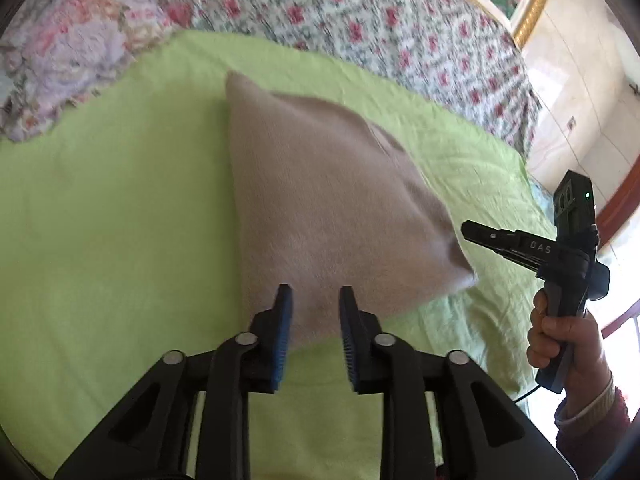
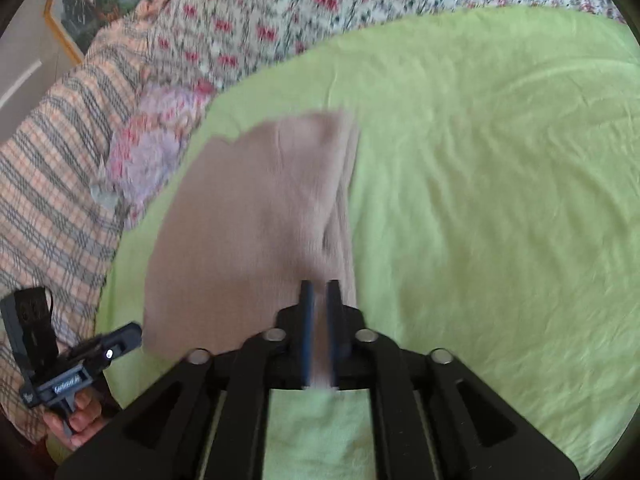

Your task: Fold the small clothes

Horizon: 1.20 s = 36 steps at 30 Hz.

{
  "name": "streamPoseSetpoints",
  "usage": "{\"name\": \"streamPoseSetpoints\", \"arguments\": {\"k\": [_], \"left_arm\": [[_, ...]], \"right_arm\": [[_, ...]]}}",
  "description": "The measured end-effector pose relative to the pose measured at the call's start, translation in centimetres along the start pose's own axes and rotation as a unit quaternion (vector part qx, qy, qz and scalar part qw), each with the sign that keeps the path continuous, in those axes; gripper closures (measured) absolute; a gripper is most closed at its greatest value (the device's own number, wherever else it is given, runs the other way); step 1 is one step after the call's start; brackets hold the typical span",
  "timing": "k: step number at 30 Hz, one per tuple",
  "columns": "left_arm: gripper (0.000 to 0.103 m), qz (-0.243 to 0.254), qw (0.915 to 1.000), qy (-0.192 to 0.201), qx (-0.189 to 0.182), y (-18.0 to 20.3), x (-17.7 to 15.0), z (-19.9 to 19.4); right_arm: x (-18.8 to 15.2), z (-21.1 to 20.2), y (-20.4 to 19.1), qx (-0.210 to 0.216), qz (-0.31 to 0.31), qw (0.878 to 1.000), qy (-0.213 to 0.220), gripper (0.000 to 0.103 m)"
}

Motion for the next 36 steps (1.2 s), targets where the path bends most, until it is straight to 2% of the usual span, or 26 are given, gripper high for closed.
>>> {"name": "streamPoseSetpoints", "arguments": {"k": [1,2,7,12,15,16,17,18,20,24,26,28,34,36], "left_arm": [[0.07,-0.002,1.0,0.006,0.006,-0.3,0.3,-0.3],[0.069,-0.007,0.9999,0.01,0.012,-0.9,0.8,-0.4],[0.069,-0.039,0.9988,-0.001,0.029,-3.0,1.4,0.7],[0.069,-0.05,0.9981,-0.013,0.034,-3.9,1.6,1.9],[0.069,-0.056,0.9976,-0.023,0.033,-4.1,1.6,2.7],[0.069,-0.056,0.9976,-0.025,0.033,-4.1,1.7,2.9],[0.069,-0.053,0.9975,-0.028,0.038,-3.9,1.7,3.1],[0.069,-0.05,0.9975,-0.03,0.041,-3.8,1.7,3.2],[0.069,-0.04,0.9977,-0.031,0.045,-3.6,1.7,3.5],[0.068,-0.034,0.9968,-0.046,0.056,-3.5,1.4,4.6],[0.068,-0.039,0.9967,-0.047,0.054,-3.5,1.4,4.4],[0.068,-0.042,0.9966,-0.047,0.053,-3.6,1.4,4.2],[0.068,-0.046,0.9968,-0.044,0.048,-3.3,1.0,3.1],[0.068,-0.041,0.9971,-0.042,0.048,-2.8,0.7,2.5]], "right_arm": [[0.5,0.1,0.2,0.002,0.006,1.0,0.005,0.06],[1.1,0.4,0.3,0.008,0.011,1.0,0.011,0.057],[3.9,3.0,0.6,0.025,0.036,0.999,0.0,0.057],[8.4,7.0,2.2,0.048,0.077,0.996,0.009,0.057],[9.7,10.4,2.6,0.08,0.107,0.991,-0.022,0.057],[10.0,11.2,2.5,0.081,0.105,0.991,-0.032,0.06],[10.5,11.3,2.3,0.073,0.094,0.993,-0.024,0.089],[10.9,10.7,2.2,0.057,0.082,0.995,-0.004,0.094],[11.2,10.0,2.6,0.04,0.079,0.996,0.016,0.094],[9.6,12.1,3.5,0.005,0.082,0.996,-0.023,0.094],[9.8,11.0,3.9,-0.013,0.088,0.996,-0.017,0.082],[10.1,9.5,3.7,-0.022,0.086,0.996,-0.007,0.08],[8.8,3.3,0.4,0.017,0.052,0.998,0.018,0.078],[7.1,1.7,-0.9,0.034,0.039,0.999,0.013,0.069]]}}
Point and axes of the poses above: each gripper's, at about its wrist camera, not at the fingertips, and z roughly the way its jaws point, y to its right, x to its top, the point moved 6 cm from there along z, roughly the way its jaws point, and after that the axes turned 2 degrees about -z, right-handed, at the moved point
